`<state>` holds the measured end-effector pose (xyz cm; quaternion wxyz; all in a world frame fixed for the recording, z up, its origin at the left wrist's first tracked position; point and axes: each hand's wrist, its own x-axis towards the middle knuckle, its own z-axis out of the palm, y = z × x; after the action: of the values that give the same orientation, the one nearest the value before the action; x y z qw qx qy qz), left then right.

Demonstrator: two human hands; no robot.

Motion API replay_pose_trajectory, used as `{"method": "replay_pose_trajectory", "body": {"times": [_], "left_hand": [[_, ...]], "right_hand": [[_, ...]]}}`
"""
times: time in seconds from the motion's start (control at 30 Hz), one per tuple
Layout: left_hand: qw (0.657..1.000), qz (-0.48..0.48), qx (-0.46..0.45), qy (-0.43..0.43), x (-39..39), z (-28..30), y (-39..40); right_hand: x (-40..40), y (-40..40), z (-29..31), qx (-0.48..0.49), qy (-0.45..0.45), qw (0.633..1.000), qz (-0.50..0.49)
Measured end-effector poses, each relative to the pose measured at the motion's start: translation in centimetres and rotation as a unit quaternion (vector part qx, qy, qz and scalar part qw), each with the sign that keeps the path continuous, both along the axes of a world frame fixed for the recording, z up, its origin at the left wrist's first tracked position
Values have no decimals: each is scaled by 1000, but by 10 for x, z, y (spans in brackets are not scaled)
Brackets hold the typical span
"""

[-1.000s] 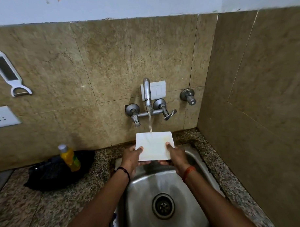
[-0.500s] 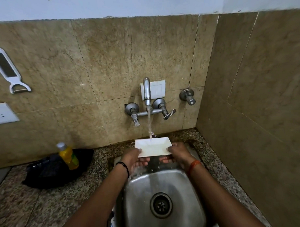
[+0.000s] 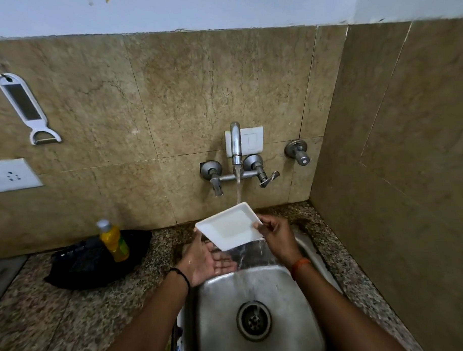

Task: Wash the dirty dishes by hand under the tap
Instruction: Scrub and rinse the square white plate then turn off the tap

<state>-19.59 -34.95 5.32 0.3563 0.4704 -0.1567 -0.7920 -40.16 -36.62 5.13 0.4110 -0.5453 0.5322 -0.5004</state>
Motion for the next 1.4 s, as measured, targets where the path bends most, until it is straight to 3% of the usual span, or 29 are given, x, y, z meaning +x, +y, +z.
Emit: {"method": "replay_pose_trajectory", "body": {"times": [0.1,0.23,0.4,0.5,0.63,0.7,0.77,0.87,0.93,1.0,1.13,1.27,1.4], "left_hand": [[983,79,31,163,-3,6,-4],[955,161,20,248,-4,21,-17],[979,188,-53,58,-39,38,-30],[980,188,-71,7,-56,40,-36],[976,142,-116,-113,-58,45,-40],[959,124,-154,-201,-58,47,-40],[897,77,-243,-360,-58,47,-40],[676,-61,-428,-597,-57,51,-26],[546,-121,-505,-658,-57,50,-15],[456,-164,-557,-674,-57,47,-6],[407,-217,-584,-668,-47,37,-2],[452,-282,-463,-708,-34,30,-14],[427,-300,-435,-733,-36,32,-25]], "right_hand": [[-3,7,-2,-49,59,997,17],[-15,17,-3,-163,212,964,6],[-18,21,-6,-235,324,917,4],[-16,18,-5,-249,371,894,2],[-21,15,-6,-134,362,915,113],[-18,12,-4,-46,229,959,159],[-6,6,6,57,30,985,160],[10,-6,25,190,-206,953,111],[15,-12,34,212,-255,939,93],[18,-18,37,218,-283,934,33],[22,-16,32,200,-314,928,-23],[29,-8,27,185,-348,918,-47],[34,-5,28,173,-384,905,-63]]}}
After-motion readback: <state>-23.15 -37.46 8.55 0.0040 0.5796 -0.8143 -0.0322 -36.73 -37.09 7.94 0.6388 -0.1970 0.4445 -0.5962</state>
